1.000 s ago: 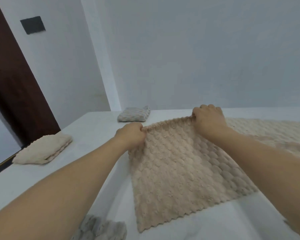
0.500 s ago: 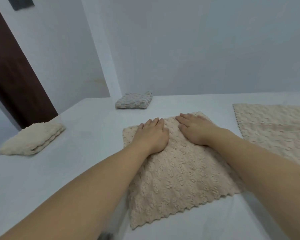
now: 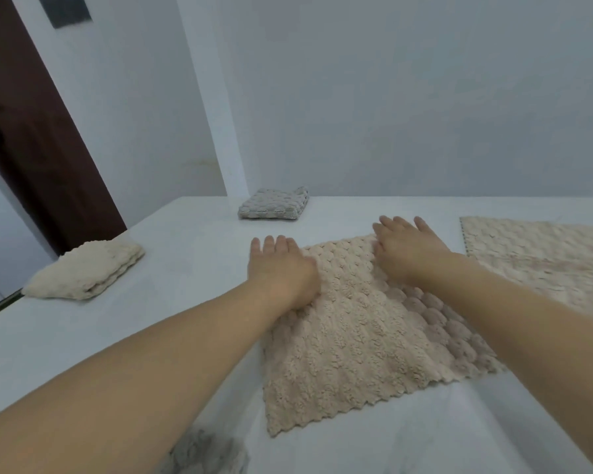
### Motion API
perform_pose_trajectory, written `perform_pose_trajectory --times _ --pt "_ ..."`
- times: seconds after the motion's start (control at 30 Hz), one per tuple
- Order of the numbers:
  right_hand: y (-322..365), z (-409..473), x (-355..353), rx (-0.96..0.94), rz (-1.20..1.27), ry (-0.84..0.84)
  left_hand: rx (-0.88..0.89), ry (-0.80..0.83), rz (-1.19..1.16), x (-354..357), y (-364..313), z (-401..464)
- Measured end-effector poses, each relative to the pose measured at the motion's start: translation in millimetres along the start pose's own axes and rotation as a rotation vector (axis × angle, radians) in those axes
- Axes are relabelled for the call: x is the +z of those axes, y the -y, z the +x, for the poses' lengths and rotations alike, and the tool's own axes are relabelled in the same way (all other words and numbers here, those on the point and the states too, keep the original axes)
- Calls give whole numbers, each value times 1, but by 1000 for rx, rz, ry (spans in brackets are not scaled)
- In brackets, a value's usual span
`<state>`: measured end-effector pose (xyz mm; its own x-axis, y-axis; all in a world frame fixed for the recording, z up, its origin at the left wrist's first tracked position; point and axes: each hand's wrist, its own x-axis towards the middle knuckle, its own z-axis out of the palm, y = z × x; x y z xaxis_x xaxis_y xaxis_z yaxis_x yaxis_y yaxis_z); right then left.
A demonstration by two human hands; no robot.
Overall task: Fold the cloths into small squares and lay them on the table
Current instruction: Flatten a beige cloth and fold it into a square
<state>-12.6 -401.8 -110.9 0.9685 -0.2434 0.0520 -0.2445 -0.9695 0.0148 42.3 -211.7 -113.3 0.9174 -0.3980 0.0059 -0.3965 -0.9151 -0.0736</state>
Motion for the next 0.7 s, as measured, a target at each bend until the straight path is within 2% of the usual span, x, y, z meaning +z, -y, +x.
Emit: perform_pose_trajectory --times 0.07,0.13,0.3,0.43,0.53,0.6,0.7 --pt "10 -15 3 -91 114 20 113 -41 -125 6 -16 -18" --pt "10 -31 16 -111 166 119 190 12 -184 20 -22 -36" --pt "-13 -35 26 -61 158 141 172 72 -197 23 -4 -45" --pt "-22 -47 23 32 146 170 114 139 -45 19 27 -59" --pt "-14 -50 10 79 130 130 93 88 138 2 22 -62" --pt "-2 -59 2 27 236 69 120 27 50 -4 -3 -67" --pt "13 -85 9 -39 326 63 137 50 -179 11 -40 -87"
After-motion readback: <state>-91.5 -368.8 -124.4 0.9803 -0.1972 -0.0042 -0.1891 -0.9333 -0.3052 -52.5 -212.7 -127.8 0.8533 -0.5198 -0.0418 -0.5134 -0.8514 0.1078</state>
